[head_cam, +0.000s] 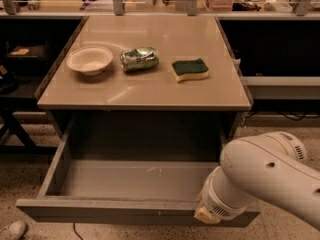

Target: Open top drawer

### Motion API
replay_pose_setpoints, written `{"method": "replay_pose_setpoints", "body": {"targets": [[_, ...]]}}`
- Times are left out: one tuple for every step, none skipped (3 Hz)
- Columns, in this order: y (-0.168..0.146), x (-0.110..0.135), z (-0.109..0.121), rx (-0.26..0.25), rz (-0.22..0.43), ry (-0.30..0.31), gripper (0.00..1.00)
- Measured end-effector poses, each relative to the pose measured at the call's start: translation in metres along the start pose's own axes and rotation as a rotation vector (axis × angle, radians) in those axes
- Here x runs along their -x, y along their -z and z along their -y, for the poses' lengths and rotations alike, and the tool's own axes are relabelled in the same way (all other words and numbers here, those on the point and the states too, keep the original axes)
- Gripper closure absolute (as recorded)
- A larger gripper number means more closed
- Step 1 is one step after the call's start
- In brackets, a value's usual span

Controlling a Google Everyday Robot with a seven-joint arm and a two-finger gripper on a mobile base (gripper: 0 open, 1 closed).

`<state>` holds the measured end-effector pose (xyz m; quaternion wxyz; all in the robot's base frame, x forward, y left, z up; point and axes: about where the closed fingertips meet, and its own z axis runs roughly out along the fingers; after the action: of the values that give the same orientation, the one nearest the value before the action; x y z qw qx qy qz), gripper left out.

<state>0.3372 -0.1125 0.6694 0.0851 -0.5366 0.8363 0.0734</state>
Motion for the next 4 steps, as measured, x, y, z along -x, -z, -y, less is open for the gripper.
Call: {"method": "replay_pose_setpoints", "body": {"targets": [[0.000,-0.004,-0.007,0.008,0.007,-0.013,1.00],[0.001,-0.004,-0.009,0.009,0.008,-0.015,1.00],[0.001,-0.006,-0.013,0.011,0.010,-0.022,1.00],[0.002,-0.009,-0.019,0.013,0.013,-0.031,1.00]]}}
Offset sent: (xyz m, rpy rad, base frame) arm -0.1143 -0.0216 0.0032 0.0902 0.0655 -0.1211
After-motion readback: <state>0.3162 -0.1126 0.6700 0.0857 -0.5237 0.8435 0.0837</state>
